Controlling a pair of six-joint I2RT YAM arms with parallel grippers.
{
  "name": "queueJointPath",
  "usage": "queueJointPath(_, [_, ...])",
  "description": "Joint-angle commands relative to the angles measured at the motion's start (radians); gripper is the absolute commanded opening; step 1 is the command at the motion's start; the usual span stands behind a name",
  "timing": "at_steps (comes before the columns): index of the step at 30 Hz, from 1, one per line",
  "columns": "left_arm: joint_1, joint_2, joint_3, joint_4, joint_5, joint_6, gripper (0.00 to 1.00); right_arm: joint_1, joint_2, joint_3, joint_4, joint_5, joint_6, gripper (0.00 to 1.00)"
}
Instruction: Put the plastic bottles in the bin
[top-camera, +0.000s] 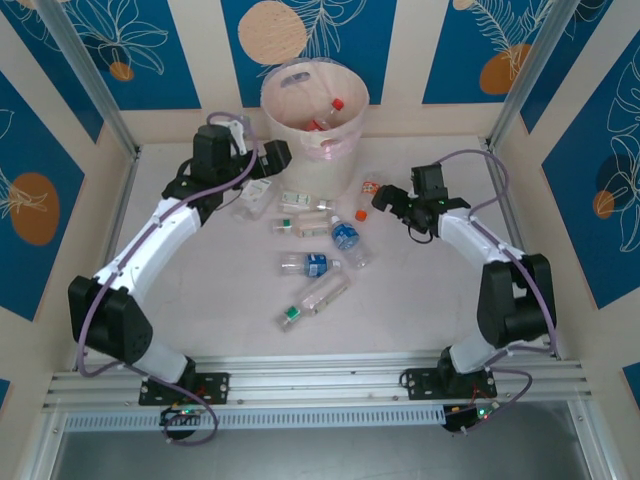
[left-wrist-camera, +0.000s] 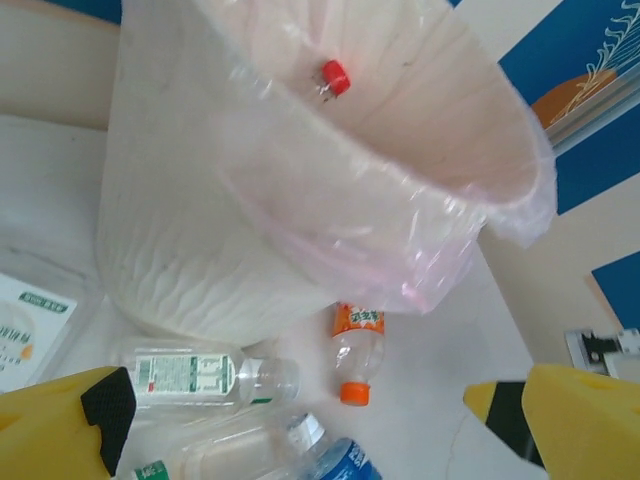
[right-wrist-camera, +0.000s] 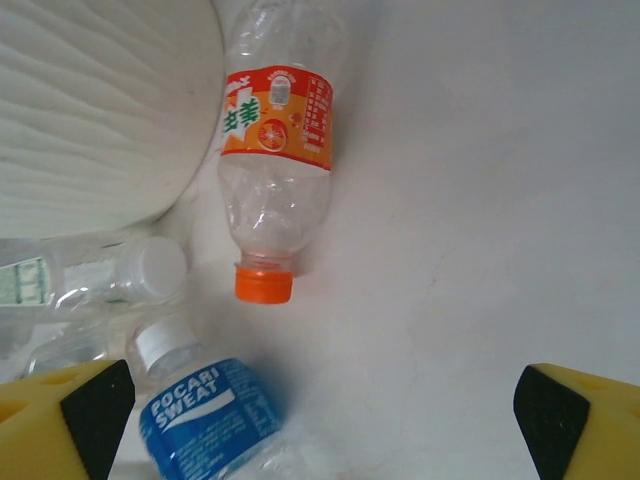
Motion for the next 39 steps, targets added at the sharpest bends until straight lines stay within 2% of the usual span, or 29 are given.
queueJointPath(1, [0.007,-0.063,-0.096,0.087,-0.024,-0.008,1.00,0.007,0.056,0.069,0.009,-0.014,0.017,1.00])
queueJointPath(5, [0.021,-0.104,-0.195,0.091,-0.056,-0.017,1.00,0.009,0.159,0.167,-0.016,-0.008,0.024,1.00])
queueJointPath(9, [0.049,-0.134,-0.289,0.152,0.011,-0.040,1.00,0.012,0.253,0.241,-0.010,-0.025,0.036,1.00])
queueJointPath(12, [0.062,-0.162,-0.355,0.203,0.009,-0.058,1.00,0.023,0.328,0.319,-0.039,-0.026,0.025,0.99])
queueJointPath(16, [0.083,-0.201,-0.403,0.214,0.035,-0.057,1.00,0.037,0.416,0.410,-0.059,-0.024,0.008,0.98])
queueJointPath(23, [0.105,-0.263,-0.460,0.225,0.002,-0.036,1.00,0.043,0.601,0.639,-0.223,0.029,0.008,0.92])
queueJointPath(28, [0.117,-0.254,-0.471,0.256,0.016,-0.039,1.00,0.056,0.650,0.688,-0.252,0.092,0.009,0.90])
queueJointPath(32, [0.125,-0.228,-0.467,0.260,0.038,-0.045,1.00,0.066,0.690,0.749,-0.323,0.171,-0.005,0.82])
queueJointPath(36, [0.134,-0.212,-0.471,0.259,0.026,-0.061,1.00,0.067,0.702,0.753,-0.333,0.170,-0.011,0.72])
queueJointPath(39, [0.138,-0.210,-0.483,0.285,0.049,-0.056,1.00,0.066,0.703,0.748,-0.323,0.173,-0.024,0.68])
